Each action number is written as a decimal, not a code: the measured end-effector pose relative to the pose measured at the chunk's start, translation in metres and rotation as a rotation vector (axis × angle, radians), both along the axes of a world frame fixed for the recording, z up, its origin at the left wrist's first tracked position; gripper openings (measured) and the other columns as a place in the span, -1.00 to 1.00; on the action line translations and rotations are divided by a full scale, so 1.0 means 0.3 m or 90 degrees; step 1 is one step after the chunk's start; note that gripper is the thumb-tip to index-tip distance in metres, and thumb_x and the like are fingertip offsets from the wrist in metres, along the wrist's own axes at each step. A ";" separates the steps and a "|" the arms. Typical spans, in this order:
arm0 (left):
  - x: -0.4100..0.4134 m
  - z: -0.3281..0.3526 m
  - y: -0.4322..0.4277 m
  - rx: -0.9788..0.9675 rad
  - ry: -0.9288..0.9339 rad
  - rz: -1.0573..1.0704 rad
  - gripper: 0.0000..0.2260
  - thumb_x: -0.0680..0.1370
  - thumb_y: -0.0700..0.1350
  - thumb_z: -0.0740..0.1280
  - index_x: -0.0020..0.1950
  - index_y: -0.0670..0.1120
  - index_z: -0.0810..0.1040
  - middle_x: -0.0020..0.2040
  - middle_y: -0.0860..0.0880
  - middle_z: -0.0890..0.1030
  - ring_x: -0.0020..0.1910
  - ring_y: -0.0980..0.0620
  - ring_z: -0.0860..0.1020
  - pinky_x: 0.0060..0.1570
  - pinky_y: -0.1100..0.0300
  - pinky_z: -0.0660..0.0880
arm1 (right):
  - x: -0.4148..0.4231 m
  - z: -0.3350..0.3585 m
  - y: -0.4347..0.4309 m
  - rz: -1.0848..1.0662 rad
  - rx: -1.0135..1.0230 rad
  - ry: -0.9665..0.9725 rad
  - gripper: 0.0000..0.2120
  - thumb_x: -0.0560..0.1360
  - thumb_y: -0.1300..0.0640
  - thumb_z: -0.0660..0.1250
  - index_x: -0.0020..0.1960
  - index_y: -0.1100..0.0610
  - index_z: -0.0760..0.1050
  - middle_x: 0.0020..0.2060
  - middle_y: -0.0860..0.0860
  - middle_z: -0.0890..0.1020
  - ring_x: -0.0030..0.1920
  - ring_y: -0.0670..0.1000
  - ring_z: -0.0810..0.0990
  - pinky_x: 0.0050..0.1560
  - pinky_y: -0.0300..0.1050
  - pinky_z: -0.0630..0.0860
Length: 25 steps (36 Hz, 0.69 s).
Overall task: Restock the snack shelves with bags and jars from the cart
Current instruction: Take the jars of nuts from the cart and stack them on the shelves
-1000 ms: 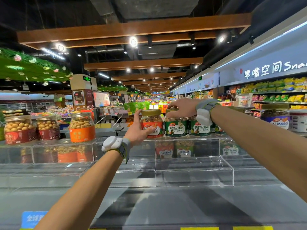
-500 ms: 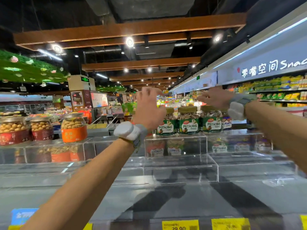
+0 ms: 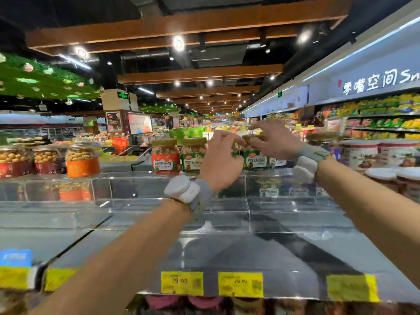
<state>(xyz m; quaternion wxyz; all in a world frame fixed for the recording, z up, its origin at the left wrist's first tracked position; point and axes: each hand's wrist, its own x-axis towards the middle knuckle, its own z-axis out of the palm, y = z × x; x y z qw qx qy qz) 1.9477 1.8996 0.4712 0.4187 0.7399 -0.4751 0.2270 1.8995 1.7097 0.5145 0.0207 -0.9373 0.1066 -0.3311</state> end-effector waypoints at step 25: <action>-0.234 -0.167 0.146 -0.027 0.198 -0.099 -0.75 0.58 -0.24 0.27 0.24 -0.03 0.50 0.33 -0.04 0.36 -0.15 0.25 0.44 -0.09 0.25 0.40 | -0.472 -0.129 0.219 -0.073 0.082 -0.028 -0.81 0.54 -0.02 0.30 0.11 -0.02 0.56 0.07 0.04 0.56 0.10 0.13 0.53 0.16 0.17 0.53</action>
